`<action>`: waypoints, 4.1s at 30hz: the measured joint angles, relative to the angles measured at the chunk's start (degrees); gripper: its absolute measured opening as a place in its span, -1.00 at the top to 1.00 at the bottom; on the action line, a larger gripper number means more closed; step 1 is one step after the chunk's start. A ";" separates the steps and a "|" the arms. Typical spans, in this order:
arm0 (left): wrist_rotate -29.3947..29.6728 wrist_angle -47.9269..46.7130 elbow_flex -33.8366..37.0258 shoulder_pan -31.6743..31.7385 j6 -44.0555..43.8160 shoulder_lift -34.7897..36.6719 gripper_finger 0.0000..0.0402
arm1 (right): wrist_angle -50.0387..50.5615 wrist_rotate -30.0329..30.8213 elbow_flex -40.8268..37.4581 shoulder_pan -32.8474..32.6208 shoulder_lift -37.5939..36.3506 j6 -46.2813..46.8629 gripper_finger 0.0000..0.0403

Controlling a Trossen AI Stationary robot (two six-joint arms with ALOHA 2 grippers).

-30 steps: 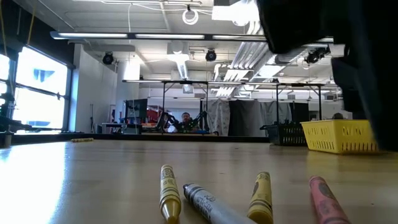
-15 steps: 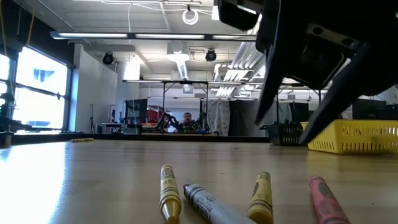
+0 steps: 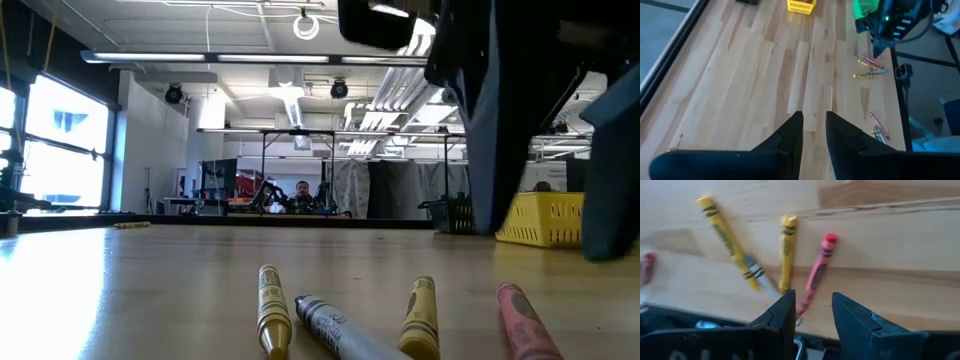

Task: Sort crayons
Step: Put the red crayon into the yellow bin, then put the yellow crayon into the black bin

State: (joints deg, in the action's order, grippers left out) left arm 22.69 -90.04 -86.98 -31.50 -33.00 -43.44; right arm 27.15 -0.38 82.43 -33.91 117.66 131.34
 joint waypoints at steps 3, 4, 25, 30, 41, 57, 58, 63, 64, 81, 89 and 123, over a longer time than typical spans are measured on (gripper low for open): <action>0.57 0.02 0.00 0.01 -0.36 0.00 0.65 | 2.23 -0.39 2.47 0.06 2.66 0.73 0.44; 0.57 0.00 0.00 -0.01 -0.36 -0.06 0.65 | 2.78 -0.57 3.37 0.15 3.64 0.82 0.44; 2.75 0.02 0.00 0.01 1.80 -0.20 0.65 | 35.63 -1.28 30.89 0.63 18.65 -1.30 0.73; 3.04 0.02 0.00 -0.01 2.76 -0.20 0.65 | 35.75 -1.22 30.91 0.63 18.65 -1.67 0.95; 3.09 0.02 0.00 0.00 3.24 -0.20 0.65 | 36.28 7.80 30.85 1.81 16.68 -2.75 0.96; 4.22 10.97 0.00 0.00 -0.65 -0.61 0.65 | 51.05 18.81 30.89 15.44 8.19 -40.75 0.98; 4.54 11.73 0.00 0.00 -1.23 -0.89 0.65 | 51.58 18.80 30.89 16.84 7.79 -44.43 0.98; 7.80 12.26 0.02 0.00 -4.88 -3.12 0.65 | 51.54 19.51 30.89 24.34 6.50 -62.58 0.98; 8.41 12.26 0.02 0.01 -5.68 -3.74 0.65 | 51.48 19.82 30.89 25.75 6.31 -66.09 0.98; 15.63 12.33 0.02 0.01 -15.95 -16.52 0.65 | 46.09 21.15 20.60 44.19 -3.48 -97.16 0.98; 16.16 12.18 0.04 0.01 -18.43 -19.21 0.65 | 32.00 15.04 -8.28 41.38 -22.96 -88.81 0.98; 19.95 12.28 0.04 0.01 -19.42 -19.23 0.65 | 29.11 11.71 -32.02 27.61 -47.71 -65.99 0.45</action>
State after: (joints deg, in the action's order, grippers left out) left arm 42.64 -77.76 -86.94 -31.48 -52.42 -62.67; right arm 56.25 11.32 50.40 -6.30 69.95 65.35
